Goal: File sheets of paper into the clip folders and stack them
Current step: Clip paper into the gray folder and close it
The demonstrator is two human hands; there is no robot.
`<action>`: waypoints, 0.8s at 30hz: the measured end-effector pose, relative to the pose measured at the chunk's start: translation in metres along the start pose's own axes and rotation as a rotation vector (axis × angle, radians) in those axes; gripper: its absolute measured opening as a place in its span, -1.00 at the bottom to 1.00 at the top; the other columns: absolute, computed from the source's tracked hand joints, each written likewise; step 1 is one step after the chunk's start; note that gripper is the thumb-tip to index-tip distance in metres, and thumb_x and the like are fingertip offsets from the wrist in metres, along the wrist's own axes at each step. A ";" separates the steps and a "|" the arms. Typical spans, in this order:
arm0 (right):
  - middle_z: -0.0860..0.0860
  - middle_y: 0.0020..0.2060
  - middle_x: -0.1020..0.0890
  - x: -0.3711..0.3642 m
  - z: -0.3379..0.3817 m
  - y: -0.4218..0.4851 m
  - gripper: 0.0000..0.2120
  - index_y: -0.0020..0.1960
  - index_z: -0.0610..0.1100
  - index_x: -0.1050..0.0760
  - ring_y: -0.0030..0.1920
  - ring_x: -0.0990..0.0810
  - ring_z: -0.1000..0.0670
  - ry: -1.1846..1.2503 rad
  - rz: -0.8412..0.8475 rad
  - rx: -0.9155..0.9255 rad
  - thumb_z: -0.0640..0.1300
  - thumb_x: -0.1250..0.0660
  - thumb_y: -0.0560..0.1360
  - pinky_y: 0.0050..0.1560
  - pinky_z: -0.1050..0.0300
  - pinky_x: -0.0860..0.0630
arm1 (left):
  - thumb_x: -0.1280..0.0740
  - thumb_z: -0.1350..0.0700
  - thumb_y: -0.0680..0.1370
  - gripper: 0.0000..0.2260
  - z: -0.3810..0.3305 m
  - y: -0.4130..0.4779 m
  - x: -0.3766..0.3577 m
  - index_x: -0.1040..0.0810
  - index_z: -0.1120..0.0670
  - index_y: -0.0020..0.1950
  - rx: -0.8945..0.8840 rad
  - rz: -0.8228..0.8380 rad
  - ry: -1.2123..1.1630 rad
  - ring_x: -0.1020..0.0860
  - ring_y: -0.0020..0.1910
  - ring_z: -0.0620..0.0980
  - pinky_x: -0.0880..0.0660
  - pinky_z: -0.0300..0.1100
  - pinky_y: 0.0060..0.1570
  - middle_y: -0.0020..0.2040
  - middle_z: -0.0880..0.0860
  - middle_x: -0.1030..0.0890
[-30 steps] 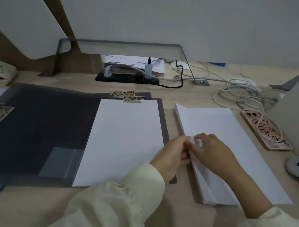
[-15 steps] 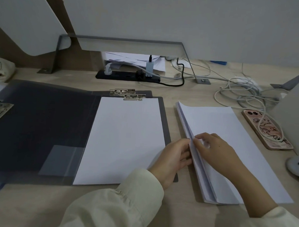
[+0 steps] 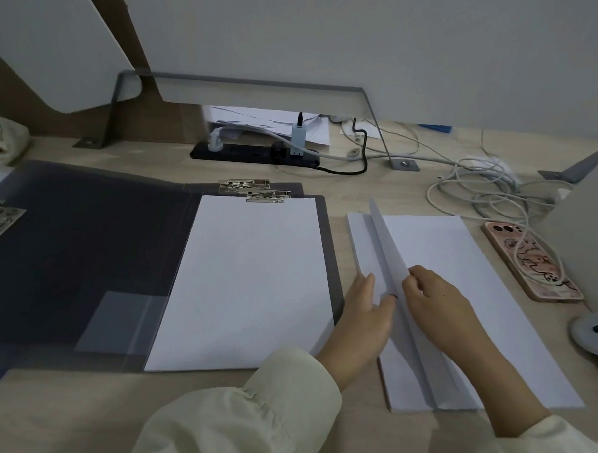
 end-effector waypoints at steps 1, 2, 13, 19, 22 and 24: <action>0.02 -0.33 -0.36 0.000 0.000 0.000 -0.83 -0.18 -0.09 -0.25 -0.28 -0.36 -0.03 -0.004 -0.001 -0.007 -0.17 -0.02 0.58 -0.38 0.18 -0.24 | -0.03 -0.03 0.64 -0.50 0.001 0.001 -0.001 0.09 -0.05 0.54 -0.007 0.004 0.012 0.05 0.52 -0.10 0.02 -0.14 0.45 0.55 -0.11 0.11; 0.01 -0.27 -0.40 0.000 0.000 0.000 -0.88 -0.10 -0.07 -0.26 -0.22 -0.39 -0.05 -0.021 -0.002 -0.006 -0.13 0.00 0.58 -0.36 0.19 -0.26 | -0.03 -0.03 0.64 -0.50 0.002 0.001 -0.002 0.10 -0.05 0.54 -0.015 0.008 0.024 0.09 0.52 -0.11 0.04 -0.14 0.45 0.55 -0.12 0.13; 0.02 -0.27 -0.44 -0.001 0.000 -0.001 -0.72 -0.25 -0.06 -0.33 -0.24 -0.43 -0.02 0.067 0.015 0.004 -0.04 -0.02 0.60 -0.30 0.16 -0.29 | -0.08 -0.01 0.63 -0.65 0.001 0.006 0.002 -0.23 -0.06 0.42 -0.017 -0.108 -0.234 -0.40 0.23 -0.12 -0.35 -0.20 0.26 0.21 -0.12 -0.44; -0.09 0.16 -0.53 -0.003 -0.002 -0.003 -0.67 0.20 -0.19 -0.46 0.18 -0.44 -0.04 0.127 0.094 -0.032 -0.10 0.00 0.62 -0.01 0.22 -0.24 | -0.13 0.02 0.55 -0.79 0.009 0.020 -0.012 -0.48 0.01 0.10 0.117 -0.057 -0.068 -0.56 0.03 0.02 -0.53 0.01 0.11 0.04 0.06 -0.59; -0.02 0.26 -0.49 0.004 -0.005 -0.003 -0.69 0.29 -0.10 -0.42 0.25 -0.42 0.00 0.223 0.063 -0.063 -0.09 -0.07 0.61 0.10 0.25 -0.23 | -0.14 0.08 0.52 -0.73 0.007 0.020 -0.008 -0.42 0.03 0.21 0.100 -0.065 -0.081 -0.54 0.08 0.03 -0.53 -0.03 0.11 0.12 0.04 -0.55; -0.02 0.30 -0.44 0.016 -0.011 -0.003 -0.68 0.32 -0.06 -0.38 0.29 -0.39 -0.01 0.240 -0.002 -0.067 -0.09 -0.12 0.59 0.18 0.19 -0.25 | -0.15 0.14 0.57 -0.78 0.000 0.015 0.009 -0.40 0.00 0.21 0.078 -0.097 -0.159 -0.54 0.08 0.02 -0.52 -0.12 0.08 0.11 0.01 -0.54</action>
Point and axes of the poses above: each hand's wrist, its own y-axis towards the middle knuckle, its own x-axis out of the back of the hand, z = x × y, the point moved 5 cm from there along y, towards the middle knuckle
